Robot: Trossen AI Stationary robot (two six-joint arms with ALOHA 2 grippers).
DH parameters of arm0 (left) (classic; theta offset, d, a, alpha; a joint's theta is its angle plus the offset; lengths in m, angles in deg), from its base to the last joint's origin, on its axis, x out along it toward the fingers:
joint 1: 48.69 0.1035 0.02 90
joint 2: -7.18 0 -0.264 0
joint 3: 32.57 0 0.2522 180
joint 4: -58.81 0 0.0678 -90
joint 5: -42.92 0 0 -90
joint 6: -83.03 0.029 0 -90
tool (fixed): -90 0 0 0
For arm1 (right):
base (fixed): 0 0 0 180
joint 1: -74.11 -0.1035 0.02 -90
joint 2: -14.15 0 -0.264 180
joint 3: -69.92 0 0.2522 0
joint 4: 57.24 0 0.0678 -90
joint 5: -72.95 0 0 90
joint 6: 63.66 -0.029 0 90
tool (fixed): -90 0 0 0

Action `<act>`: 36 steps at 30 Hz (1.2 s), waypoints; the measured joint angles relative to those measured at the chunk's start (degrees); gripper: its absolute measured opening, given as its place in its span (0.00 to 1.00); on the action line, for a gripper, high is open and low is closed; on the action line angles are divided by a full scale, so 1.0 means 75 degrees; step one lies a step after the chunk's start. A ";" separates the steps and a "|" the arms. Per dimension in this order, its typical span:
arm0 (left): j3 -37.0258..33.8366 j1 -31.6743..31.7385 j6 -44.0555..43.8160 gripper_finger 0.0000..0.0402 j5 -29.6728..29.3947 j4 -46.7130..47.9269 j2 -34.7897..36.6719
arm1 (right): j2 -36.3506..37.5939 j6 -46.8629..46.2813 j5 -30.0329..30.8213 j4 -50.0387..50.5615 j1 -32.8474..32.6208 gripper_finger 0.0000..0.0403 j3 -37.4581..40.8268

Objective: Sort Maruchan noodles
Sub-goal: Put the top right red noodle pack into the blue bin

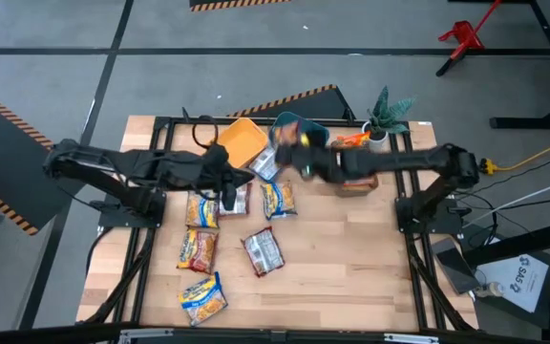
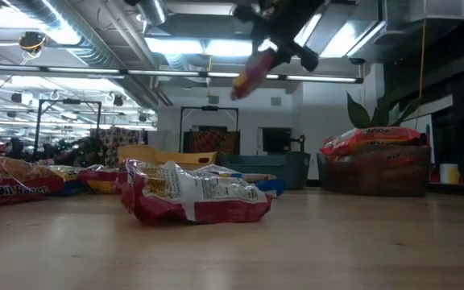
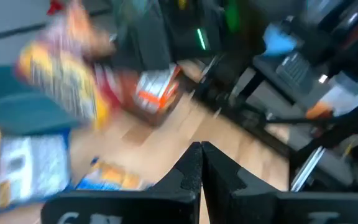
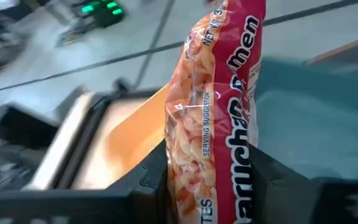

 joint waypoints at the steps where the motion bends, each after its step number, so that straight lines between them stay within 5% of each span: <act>1: -0.0012 -0.0033 0.0000 0.00 -0.0014 0.0163 0.0055 | -0.0001 0.0176 -0.0020 0.0070 0.0282 0.27 -0.0056; 10: -0.0012 -0.0300 -0.0009 0.00 -0.0145 0.0386 0.0142 | -0.0237 0.0334 0.0070 0.1127 0.1776 0.27 -0.0094; 26: -0.0012 -0.0325 -0.0003 0.00 -0.0629 0.0507 0.0142 | -0.1795 -0.1139 0.0148 0.2141 0.1700 0.27 -0.0091; 36: -0.0012 -0.0322 0.0001 0.00 -0.0629 0.0533 0.0142 | -0.1955 -0.1455 0.0248 0.2203 0.1862 0.27 -0.0091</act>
